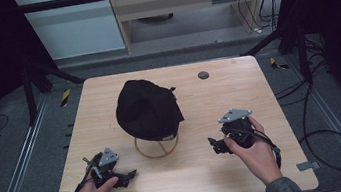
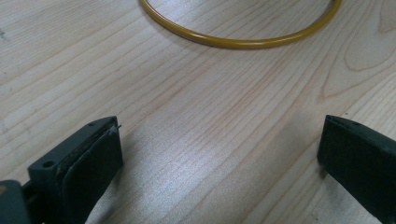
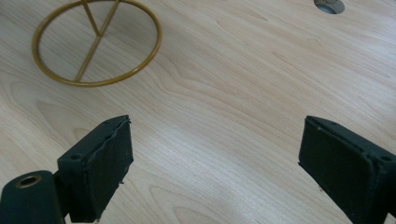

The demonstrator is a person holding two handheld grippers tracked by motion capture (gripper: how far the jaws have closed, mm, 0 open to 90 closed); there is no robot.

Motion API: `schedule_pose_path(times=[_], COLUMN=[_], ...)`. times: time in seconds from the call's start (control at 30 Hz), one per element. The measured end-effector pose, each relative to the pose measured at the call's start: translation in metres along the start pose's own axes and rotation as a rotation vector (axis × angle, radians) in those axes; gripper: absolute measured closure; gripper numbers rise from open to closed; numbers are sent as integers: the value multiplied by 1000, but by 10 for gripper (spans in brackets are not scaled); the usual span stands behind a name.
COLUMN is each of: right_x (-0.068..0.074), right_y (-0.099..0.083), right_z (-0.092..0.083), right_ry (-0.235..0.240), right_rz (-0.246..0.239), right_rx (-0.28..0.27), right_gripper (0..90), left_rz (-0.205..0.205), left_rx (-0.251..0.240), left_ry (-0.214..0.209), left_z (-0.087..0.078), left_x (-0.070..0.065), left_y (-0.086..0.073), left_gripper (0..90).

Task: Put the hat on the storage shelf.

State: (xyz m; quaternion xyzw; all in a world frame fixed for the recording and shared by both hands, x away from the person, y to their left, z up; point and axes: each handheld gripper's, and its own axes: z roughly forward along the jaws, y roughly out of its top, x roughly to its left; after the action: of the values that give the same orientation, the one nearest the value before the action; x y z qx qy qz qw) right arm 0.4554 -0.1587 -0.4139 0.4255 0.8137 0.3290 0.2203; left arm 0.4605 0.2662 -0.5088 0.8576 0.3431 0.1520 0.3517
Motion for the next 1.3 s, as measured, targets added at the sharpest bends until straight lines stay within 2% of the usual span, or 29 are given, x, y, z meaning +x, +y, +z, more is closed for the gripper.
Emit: schedule_pose_path(times=[0.23, 0.67, 0.83, 1.3], right_x=[-3, 1, 4, 9], right_y=[-10, -32, -40, -54], right_z=[11, 29, 37, 57], right_ry=[-6, 10, 45, 60], right_rz=[8, 32, 57, 82], right_rx=[5, 13, 7, 23], right_gripper=[99, 102, 102, 98], left_rz=[0, 2, 1, 1], left_rx=[0, 1, -1, -1], left_ry=[0, 0, 0, -1], left_z=[0, 0, 0, 0], left_x=[0, 0, -1, -1], left_y=[0, 0, 0, 0], left_gripper=[0, 0, 0, 0])
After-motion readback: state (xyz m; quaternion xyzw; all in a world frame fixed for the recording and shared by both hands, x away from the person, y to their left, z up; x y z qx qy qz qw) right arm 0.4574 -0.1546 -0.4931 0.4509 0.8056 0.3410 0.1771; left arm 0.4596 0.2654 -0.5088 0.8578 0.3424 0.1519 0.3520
